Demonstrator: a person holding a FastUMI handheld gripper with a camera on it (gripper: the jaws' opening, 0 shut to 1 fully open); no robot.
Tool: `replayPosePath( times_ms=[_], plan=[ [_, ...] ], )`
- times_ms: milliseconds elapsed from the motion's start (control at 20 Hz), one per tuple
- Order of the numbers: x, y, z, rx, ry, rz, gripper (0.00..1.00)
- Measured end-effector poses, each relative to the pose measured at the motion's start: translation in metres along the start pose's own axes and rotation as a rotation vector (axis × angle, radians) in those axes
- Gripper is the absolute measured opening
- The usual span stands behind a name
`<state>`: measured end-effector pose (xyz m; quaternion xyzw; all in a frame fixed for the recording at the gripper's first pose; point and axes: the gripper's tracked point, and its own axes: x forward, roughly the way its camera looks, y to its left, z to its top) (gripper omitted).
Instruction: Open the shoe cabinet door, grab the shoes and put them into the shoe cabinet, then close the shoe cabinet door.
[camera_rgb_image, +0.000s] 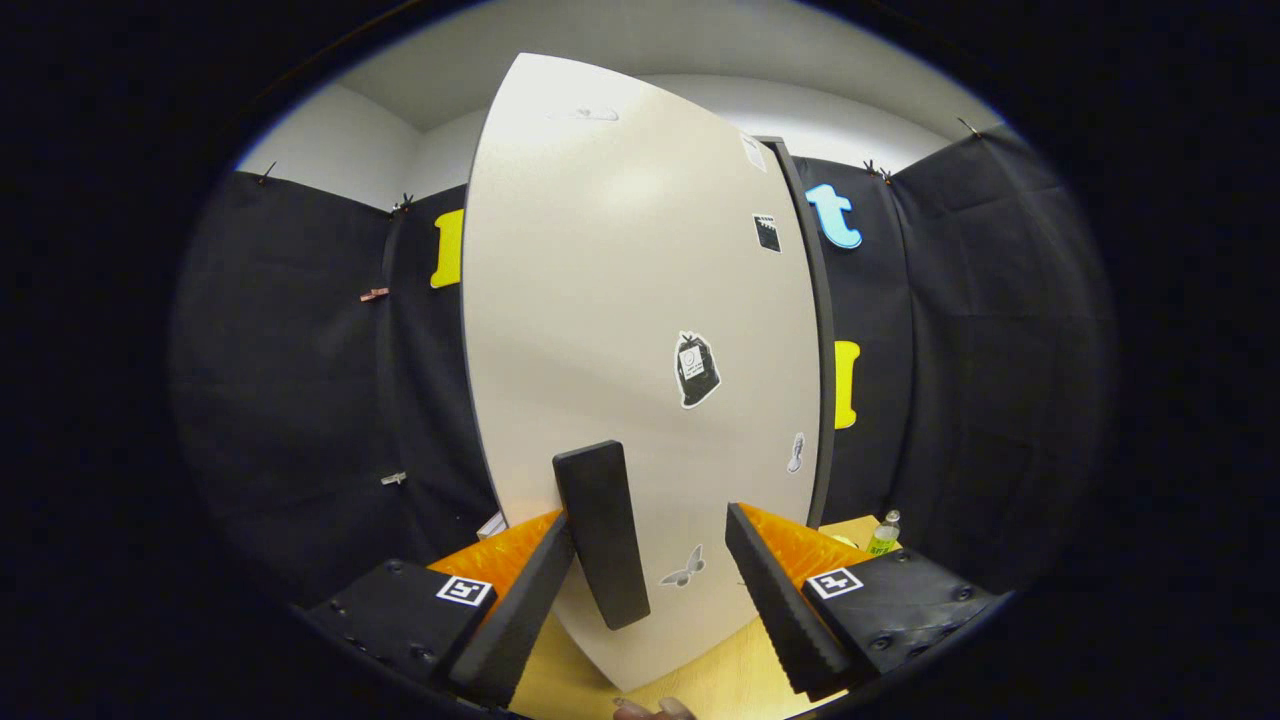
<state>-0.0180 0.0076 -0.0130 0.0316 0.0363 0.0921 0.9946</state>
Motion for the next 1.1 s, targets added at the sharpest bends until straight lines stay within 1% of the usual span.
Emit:
replayPosePath(
  times_ms=[250, 450, 1100],
  plan=[
    [-0.004, 0.02, 0.005, -0.005, -0.016, 0.042, 0.98],
    [-0.004, 0.027, 0.005, -0.017, -0.021, 0.053, 0.98],
    [-0.017, 0.019, 0.006, -0.045, -0.051, -0.005, 0.98]
  ],
)
